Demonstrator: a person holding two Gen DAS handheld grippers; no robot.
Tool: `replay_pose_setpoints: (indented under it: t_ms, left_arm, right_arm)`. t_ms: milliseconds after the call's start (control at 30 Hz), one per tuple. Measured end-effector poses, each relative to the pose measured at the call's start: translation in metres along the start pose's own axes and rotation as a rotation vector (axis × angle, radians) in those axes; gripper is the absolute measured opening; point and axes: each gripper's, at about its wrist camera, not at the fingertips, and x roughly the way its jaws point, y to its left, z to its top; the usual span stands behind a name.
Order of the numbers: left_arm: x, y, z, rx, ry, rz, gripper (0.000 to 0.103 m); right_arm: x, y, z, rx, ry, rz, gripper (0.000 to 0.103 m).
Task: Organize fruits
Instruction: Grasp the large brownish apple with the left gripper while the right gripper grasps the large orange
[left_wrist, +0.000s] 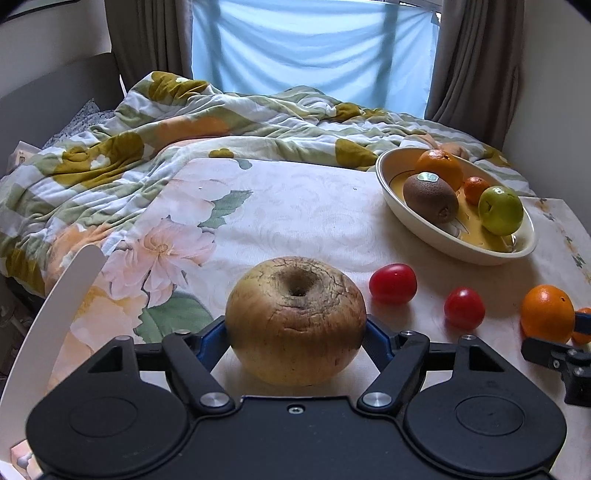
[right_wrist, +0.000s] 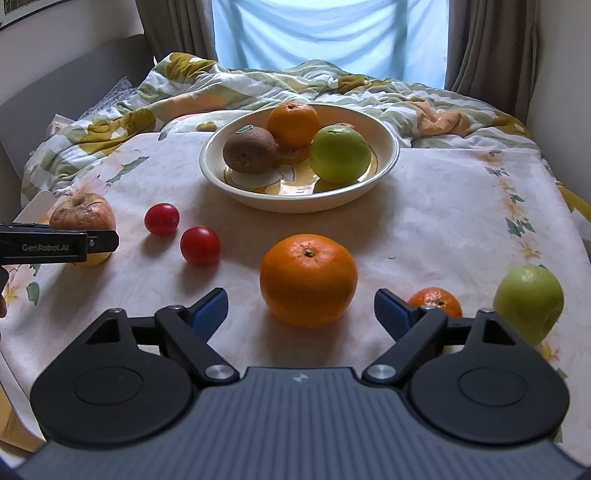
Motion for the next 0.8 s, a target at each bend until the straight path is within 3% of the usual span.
replay_pose_setpoints:
  t_ms: [567,667,800]
  left_arm:
    - [-0.001,-0.002,-0.001,0.009,0.007,-0.006,0.079]
    - [-0.003,-0.003,-0.001,0.007,0.005,-0.006,0.079]
    - [-0.008,-0.003,-0.001,0.013,-0.008,-0.006,0.079]
  right_arm:
    - [0.016,0.001,0.011,-0.021,0.015,-0.007,0.09]
    - [0.017,0.0,0.012,-0.025,0.02,-0.015,0.077]
    - [0.017,0.001,0.011,-0.036,0.013,-0.023,0.075]
